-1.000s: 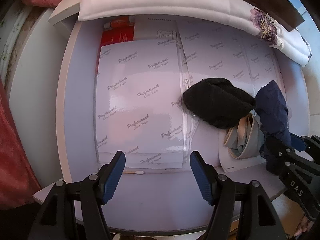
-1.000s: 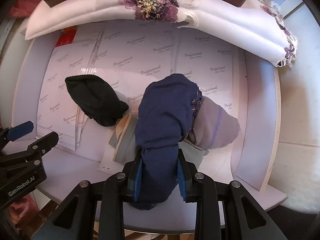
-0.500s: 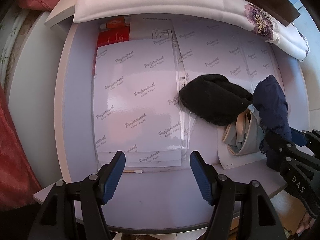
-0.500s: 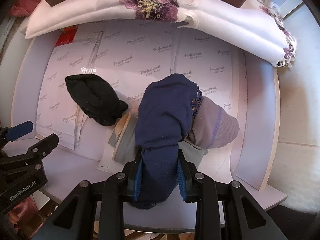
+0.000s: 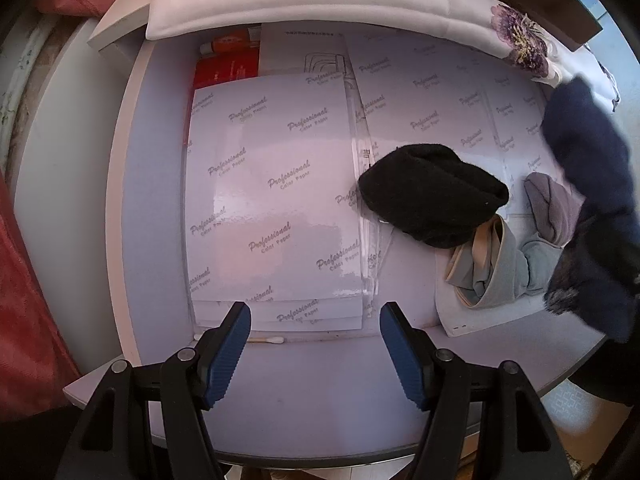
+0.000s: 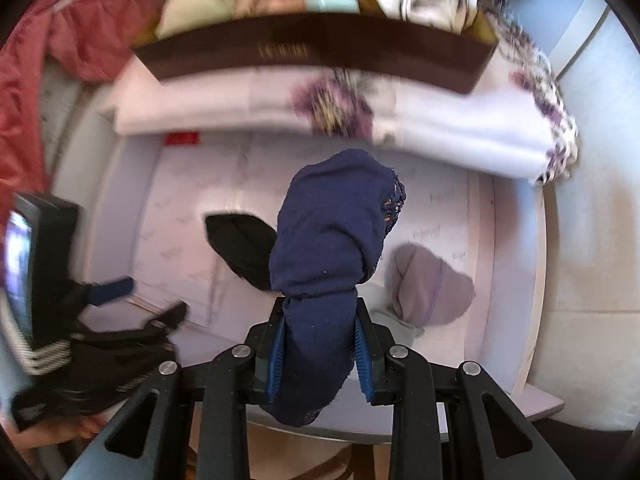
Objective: Organize soft objects
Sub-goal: 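Carry the navy underwear with the right gripper toward the gold tray, then lower the navy underwear into the gold tray and open the right gripper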
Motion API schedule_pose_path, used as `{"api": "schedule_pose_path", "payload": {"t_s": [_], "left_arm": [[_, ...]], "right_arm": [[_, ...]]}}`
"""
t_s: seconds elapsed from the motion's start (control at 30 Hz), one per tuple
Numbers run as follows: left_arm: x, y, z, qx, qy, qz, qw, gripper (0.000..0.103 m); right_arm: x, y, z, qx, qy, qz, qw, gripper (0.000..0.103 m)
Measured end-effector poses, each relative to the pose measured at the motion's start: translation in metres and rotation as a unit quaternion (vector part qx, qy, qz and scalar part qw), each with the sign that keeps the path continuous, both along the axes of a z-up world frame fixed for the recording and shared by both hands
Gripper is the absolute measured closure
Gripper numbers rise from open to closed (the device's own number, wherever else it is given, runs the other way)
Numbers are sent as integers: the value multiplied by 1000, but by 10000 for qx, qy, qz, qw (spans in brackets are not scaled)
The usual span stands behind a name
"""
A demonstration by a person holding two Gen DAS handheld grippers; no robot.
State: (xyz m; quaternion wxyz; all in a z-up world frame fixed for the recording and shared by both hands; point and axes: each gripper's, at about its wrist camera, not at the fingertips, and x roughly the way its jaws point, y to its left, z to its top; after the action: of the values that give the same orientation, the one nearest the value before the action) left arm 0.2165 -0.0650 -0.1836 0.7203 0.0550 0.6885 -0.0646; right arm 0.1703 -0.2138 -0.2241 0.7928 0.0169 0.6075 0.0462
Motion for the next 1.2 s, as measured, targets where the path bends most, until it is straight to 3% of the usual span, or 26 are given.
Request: {"api": "schedule_pose_path", "payload": {"t_s": [0.43, 0.8, 0.93, 1.2], "left_arm": [[0, -4, -2, -45, 16, 15, 10000, 35], [0, -4, -1, -166, 31, 13, 9999, 35], [0, -6, -3, -213, 75, 35, 9997, 35], [-1, -7, -5, -315, 143, 71, 9994, 35]], "right_arm": [[-1, -20, 81, 614, -1046, -33, 9926, 73], [58, -27, 142, 276, -1681, 27, 9854, 73], [91, -26, 145, 41, -1700, -23, 9854, 72], [147, -23, 110, -411, -1333, -46, 9902, 72]]}}
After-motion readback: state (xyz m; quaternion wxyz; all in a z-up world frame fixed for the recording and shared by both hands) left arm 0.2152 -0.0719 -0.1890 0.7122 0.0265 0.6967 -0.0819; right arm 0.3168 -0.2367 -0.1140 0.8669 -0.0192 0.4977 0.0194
